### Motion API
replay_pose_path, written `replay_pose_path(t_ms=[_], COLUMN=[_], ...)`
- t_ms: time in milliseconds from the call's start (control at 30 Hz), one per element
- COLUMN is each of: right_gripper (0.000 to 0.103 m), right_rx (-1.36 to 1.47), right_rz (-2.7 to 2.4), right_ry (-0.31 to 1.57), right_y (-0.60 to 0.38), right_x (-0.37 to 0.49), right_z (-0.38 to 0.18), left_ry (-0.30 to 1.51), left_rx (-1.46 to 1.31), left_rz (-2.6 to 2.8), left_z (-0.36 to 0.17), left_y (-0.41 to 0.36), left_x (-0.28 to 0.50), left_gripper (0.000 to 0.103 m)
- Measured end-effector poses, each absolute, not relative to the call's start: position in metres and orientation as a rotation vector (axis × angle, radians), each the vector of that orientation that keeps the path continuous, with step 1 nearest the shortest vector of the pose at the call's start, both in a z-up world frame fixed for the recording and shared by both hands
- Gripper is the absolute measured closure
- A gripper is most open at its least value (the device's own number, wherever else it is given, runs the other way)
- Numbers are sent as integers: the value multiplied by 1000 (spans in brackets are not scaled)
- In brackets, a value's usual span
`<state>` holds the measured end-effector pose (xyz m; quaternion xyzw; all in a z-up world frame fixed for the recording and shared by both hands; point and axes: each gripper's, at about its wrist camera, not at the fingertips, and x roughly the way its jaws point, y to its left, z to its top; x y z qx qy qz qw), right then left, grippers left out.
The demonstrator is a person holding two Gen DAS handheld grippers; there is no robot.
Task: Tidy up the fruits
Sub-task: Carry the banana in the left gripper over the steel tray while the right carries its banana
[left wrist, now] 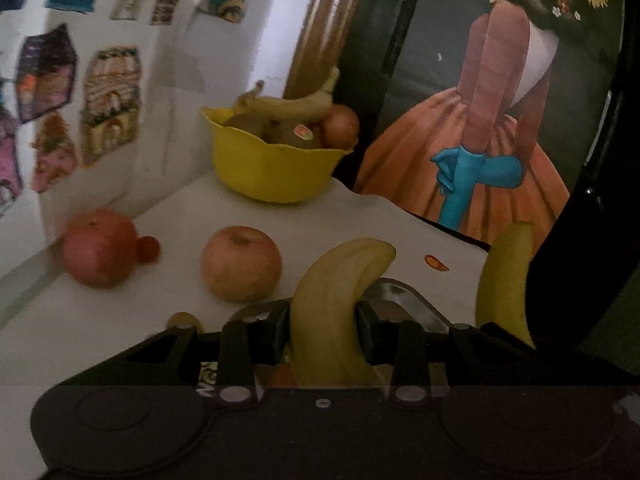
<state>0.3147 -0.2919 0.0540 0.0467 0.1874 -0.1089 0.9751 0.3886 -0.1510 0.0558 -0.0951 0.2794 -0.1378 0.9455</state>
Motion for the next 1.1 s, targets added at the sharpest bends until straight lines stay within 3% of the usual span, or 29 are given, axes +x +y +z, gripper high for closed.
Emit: replay_pose_path(t_ms=[1100], right_gripper=[69], right_rx=[79], right_rz=[-207], right_ry=[548], right_y=[-290], right_x=[332], right_z=[32], left_ry=[618], left_rx=[-195], left_rz=[-382], left_z=[33], left_y=[-160], left_x=[386], left_gripper=[66])
